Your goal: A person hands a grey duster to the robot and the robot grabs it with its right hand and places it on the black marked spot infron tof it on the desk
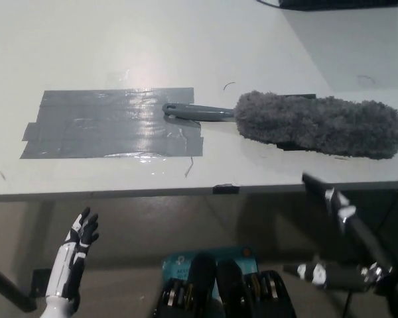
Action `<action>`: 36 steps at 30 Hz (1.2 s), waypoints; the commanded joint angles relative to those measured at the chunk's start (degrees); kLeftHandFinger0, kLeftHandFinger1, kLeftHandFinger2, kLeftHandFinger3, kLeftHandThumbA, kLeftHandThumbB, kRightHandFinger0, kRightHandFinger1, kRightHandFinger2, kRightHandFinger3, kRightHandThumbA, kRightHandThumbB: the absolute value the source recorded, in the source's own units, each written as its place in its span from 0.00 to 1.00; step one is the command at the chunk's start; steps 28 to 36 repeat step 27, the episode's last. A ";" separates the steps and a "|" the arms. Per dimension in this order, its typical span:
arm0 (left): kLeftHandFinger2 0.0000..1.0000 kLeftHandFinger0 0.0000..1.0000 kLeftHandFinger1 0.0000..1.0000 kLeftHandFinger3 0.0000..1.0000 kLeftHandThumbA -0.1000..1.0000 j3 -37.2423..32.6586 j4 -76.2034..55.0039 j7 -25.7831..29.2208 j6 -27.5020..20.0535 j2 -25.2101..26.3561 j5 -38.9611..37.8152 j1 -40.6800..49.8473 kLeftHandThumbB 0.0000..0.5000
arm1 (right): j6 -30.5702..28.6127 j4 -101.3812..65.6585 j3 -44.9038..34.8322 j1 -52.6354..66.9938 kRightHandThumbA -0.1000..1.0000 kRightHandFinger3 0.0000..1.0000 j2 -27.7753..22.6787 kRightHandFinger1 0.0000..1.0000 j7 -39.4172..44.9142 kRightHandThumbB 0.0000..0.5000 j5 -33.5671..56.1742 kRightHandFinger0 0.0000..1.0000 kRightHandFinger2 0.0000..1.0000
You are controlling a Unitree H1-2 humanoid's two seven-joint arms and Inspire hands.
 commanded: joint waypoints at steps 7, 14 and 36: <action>1.00 1.00 1.00 1.00 0.95 -3.21 -4.83 -2.77 -5.94 0.97 -0.03 5.61 0.34 | -23.64 21.82 -1.94 -0.17 1.00 1.00 4.48 1.00 -13.16 0.36 3.04 1.00 1.00; 1.00 1.00 1.00 1.00 0.99 -3.62 -4.60 -2.15 -7.26 0.91 -0.15 6.90 0.32 | -21.55 23.82 -3.20 0.46 1.00 1.00 5.84 1.00 -11.97 0.25 8.83 1.00 1.00; 1.00 1.00 1.00 1.00 0.96 -1.13 -3.47 -2.34 -5.75 1.41 -2.86 6.14 0.32 | -23.23 25.06 -1.53 1.59 1.00 1.00 5.70 1.00 -12.94 0.21 10.68 1.00 1.00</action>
